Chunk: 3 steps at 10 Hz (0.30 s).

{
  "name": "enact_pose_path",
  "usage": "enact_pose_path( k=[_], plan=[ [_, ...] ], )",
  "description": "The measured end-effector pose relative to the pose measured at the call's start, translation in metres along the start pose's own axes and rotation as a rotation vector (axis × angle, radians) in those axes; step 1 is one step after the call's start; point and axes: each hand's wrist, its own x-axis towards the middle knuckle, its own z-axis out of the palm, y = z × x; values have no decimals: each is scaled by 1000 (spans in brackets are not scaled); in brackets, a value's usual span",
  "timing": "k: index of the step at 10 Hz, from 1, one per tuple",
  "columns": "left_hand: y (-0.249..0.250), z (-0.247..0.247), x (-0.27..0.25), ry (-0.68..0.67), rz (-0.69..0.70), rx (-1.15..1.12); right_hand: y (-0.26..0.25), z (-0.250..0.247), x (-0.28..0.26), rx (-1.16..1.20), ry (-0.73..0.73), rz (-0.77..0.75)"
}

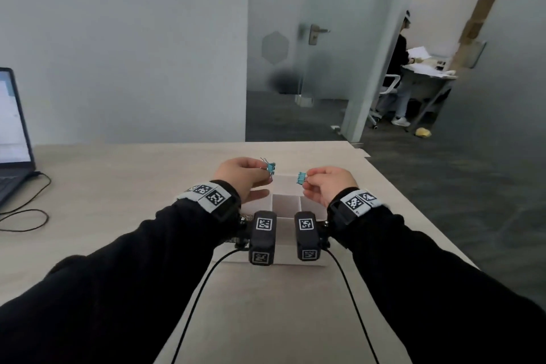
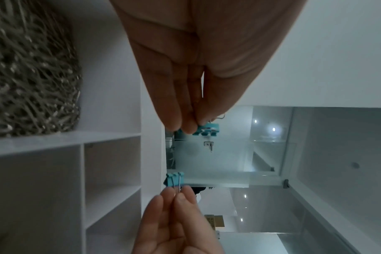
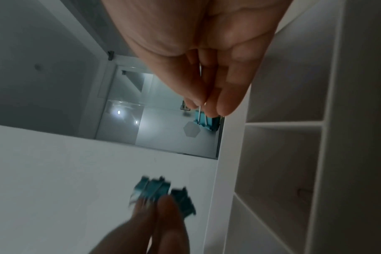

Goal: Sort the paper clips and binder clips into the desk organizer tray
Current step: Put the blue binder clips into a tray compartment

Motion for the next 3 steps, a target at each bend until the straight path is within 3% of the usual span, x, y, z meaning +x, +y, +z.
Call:
enact_pose_path(
  k=[3],
  plan=[
    [-20,28,30,-15,-55,85,11,3,8,-2,-52,-40]
  ],
)
